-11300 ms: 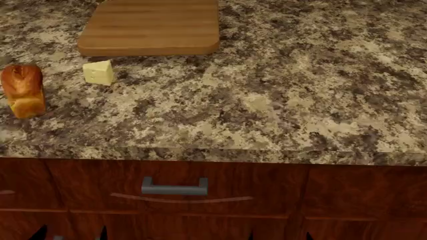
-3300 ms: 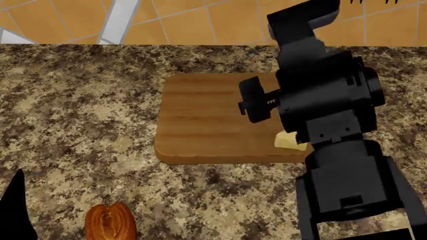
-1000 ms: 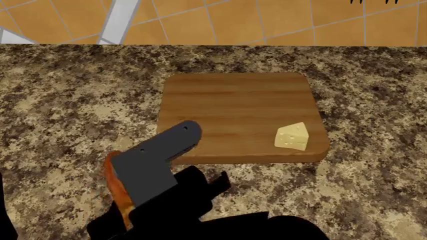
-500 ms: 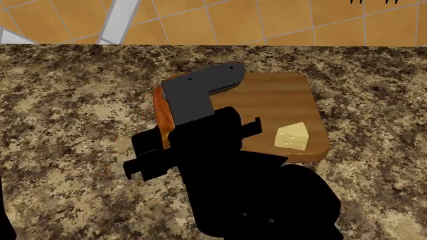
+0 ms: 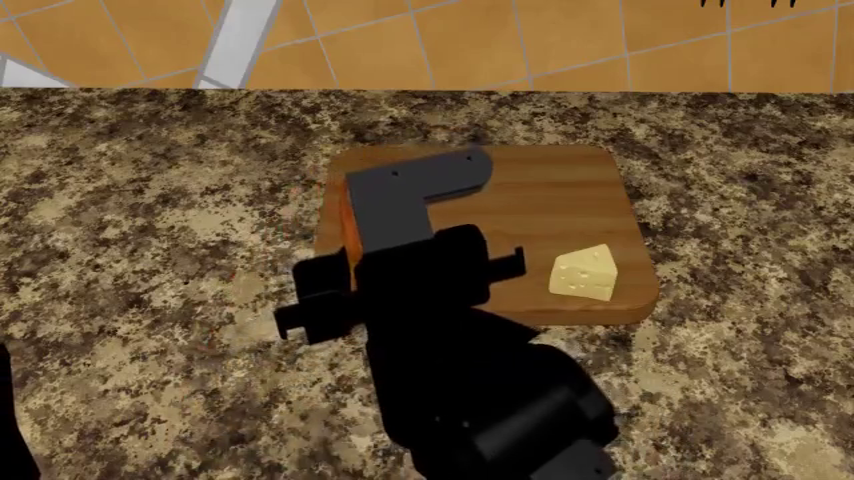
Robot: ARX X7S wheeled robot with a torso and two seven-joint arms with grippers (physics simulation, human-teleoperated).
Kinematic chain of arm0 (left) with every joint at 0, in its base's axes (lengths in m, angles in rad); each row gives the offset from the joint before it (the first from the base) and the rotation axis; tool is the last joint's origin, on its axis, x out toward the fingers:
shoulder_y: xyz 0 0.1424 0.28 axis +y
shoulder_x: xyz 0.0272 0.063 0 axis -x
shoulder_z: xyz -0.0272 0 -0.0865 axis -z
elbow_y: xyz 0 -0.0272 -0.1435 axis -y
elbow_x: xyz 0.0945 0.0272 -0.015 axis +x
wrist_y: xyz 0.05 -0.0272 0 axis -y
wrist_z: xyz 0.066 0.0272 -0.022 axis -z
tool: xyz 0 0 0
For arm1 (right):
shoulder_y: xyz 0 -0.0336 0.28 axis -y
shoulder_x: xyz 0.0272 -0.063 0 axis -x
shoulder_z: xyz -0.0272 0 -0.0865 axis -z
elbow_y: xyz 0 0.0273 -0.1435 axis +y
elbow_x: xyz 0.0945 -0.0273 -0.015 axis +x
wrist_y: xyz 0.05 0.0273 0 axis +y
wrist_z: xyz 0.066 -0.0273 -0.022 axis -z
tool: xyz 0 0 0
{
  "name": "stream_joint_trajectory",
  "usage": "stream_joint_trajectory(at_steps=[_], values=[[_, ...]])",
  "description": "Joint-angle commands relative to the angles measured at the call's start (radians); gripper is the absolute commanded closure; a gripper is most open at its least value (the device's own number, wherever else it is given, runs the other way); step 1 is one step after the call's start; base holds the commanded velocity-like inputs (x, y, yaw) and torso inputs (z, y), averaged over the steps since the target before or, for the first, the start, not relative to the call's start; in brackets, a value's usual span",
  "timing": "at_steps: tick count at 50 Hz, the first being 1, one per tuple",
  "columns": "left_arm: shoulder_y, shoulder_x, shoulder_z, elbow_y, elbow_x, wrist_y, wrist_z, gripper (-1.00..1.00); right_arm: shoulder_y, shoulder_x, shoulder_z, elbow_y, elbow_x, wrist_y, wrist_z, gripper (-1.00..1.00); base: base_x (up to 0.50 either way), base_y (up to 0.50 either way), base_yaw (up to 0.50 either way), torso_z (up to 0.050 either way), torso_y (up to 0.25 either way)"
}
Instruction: Place the bread and cheese on the cutting board.
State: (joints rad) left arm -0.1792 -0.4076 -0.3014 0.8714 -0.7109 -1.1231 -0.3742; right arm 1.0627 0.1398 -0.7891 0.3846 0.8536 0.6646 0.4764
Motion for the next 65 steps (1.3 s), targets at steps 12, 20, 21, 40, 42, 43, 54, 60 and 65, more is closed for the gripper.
stream_joint_trajectory(at_steps=[12,20,21,40,42,43,54,60,65], values=[[0.002,0.009,-0.040,0.010,-0.027,-0.012,0.013,-1.00,-0.031,-0.022,0.029,0.020,-0.019,0.005,-0.031,1.00,0.00,0.00,0.00,0.000,0.000],[0.002,0.007,-0.042,0.010,-0.035,-0.014,0.007,-1.00,-0.026,-0.025,0.031,0.032,-0.009,0.004,-0.031,-1.00,0.00,0.00,0.00,0.000,0.000],[-0.001,0.007,-0.041,0.015,-0.040,-0.022,0.003,-1.00,-0.024,-0.025,0.030,0.036,-0.011,0.000,-0.035,-1.00,0.00,0.00,0.00,0.000,0.000],[-0.006,0.002,-0.047,0.022,-0.069,-0.035,-0.014,-1.00,0.001,0.023,0.061,-0.165,0.060,0.085,0.065,-1.00,0.00,0.00,0.00,0.000,0.000],[-0.003,0.001,-0.041,0.017,-0.063,-0.026,-0.011,-1.00,0.002,0.031,0.071,-0.196,0.076,0.098,0.083,-1.00,0.00,0.00,0.00,0.000,0.000],[-0.002,0.000,-0.041,0.017,-0.063,-0.025,-0.011,-1.00,-0.001,0.036,0.076,-0.215,0.083,0.103,0.093,-1.00,0.00,0.00,0.00,0.000,0.000],[-0.007,-0.004,-0.034,0.033,-0.080,-0.037,-0.024,-1.00,-0.026,0.102,0.141,-0.434,0.186,0.181,0.224,-1.00,0.00,0.00,0.00,0.000,0.000],[0.001,-0.008,-0.024,0.028,-0.070,-0.014,-0.017,-1.00,-0.052,0.160,0.208,-0.597,0.298,0.245,0.341,-1.00,0.00,0.00,0.00,0.000,0.000],[0.011,-0.009,0.010,0.017,-0.043,0.017,-0.009,-1.00,-0.063,0.213,0.264,-0.730,0.425,0.311,0.452,-1.00,0.00,0.00,0.00,0.000,0.000]])
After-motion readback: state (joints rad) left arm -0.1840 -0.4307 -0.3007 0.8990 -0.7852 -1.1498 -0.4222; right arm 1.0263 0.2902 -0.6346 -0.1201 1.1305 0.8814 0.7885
